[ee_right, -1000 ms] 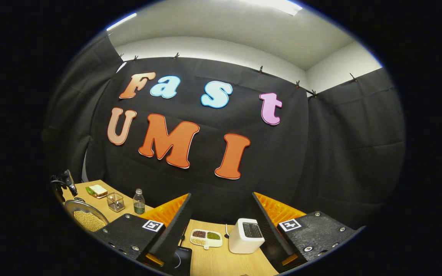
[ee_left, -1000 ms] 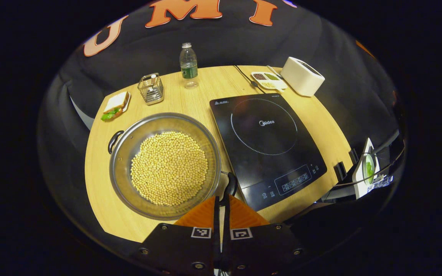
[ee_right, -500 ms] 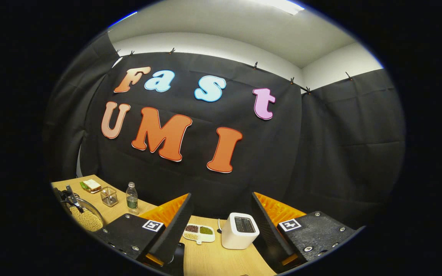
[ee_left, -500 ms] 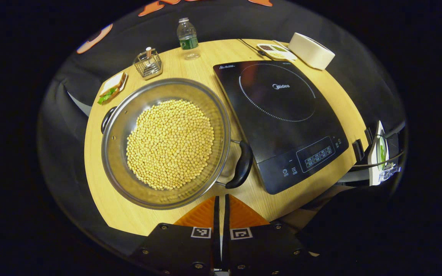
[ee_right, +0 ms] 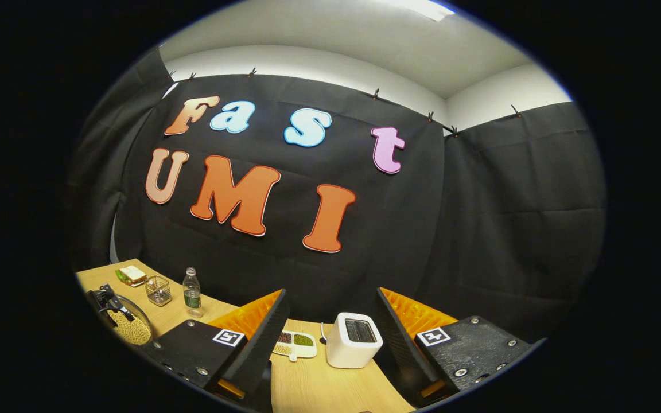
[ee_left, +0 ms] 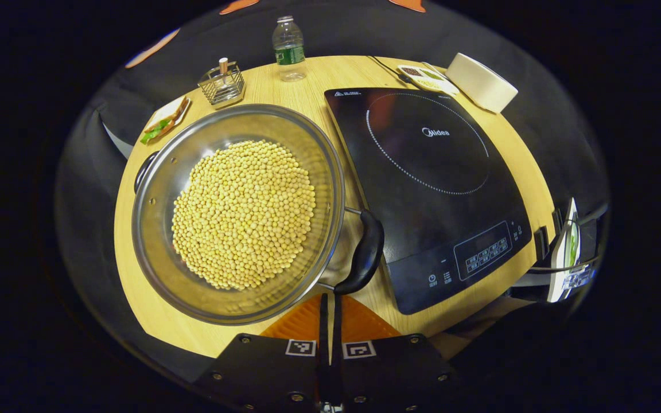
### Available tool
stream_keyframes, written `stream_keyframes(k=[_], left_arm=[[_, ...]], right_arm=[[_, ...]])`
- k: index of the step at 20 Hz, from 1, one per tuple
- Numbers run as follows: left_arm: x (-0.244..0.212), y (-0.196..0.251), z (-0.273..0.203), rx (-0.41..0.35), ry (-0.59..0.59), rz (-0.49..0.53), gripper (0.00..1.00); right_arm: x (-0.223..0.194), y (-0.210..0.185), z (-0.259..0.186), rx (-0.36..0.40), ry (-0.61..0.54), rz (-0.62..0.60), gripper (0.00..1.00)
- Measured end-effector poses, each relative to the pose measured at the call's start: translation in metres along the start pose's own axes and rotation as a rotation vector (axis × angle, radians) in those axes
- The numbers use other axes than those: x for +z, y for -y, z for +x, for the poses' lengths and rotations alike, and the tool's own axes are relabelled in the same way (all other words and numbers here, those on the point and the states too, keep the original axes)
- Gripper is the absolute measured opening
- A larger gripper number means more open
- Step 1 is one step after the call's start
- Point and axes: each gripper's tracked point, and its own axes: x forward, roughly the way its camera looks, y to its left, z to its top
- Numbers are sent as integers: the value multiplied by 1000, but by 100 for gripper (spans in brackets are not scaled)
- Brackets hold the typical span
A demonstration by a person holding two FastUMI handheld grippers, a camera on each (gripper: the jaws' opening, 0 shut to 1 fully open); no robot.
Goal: First push the handle of the pot to place it horizontally, then grasp the pot with both hands and set it on the induction cooktop.
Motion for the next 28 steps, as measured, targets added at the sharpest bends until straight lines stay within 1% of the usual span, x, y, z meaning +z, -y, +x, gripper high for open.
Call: stream_keyframes(k=[4, 7, 9, 14, 16, 20, 25, 28], left_arm=[[16, 1, 8, -8, 21, -56, 4], [26, 4, 15, -15, 25, -125, 2], [33, 6, 20, -5, 28, -152, 2], [50, 11, 24, 42, 47, -120, 2], [56, 12, 23, 49, 52, -115, 2], [65, 13, 23, 43, 42, -133, 2], [74, 14, 24, 33, 36, -119, 2], [80, 12, 25, 23, 27, -166, 2]], right_arm=[[-5, 1, -2, -2, -7, 2, 94], [-8, 5, -4, -7, -12, 11, 94], [-10, 7, -4, -9, -16, 15, 94], [-15, 16, -9, -10, -20, 18, 94], [-17, 19, -11, -8, -19, 21, 94], [-20, 23, -12, 5, -17, 19, 94], [-26, 35, -15, 17, -11, 3, 94], [-30, 45, -15, 26, -13, 16, 94]])
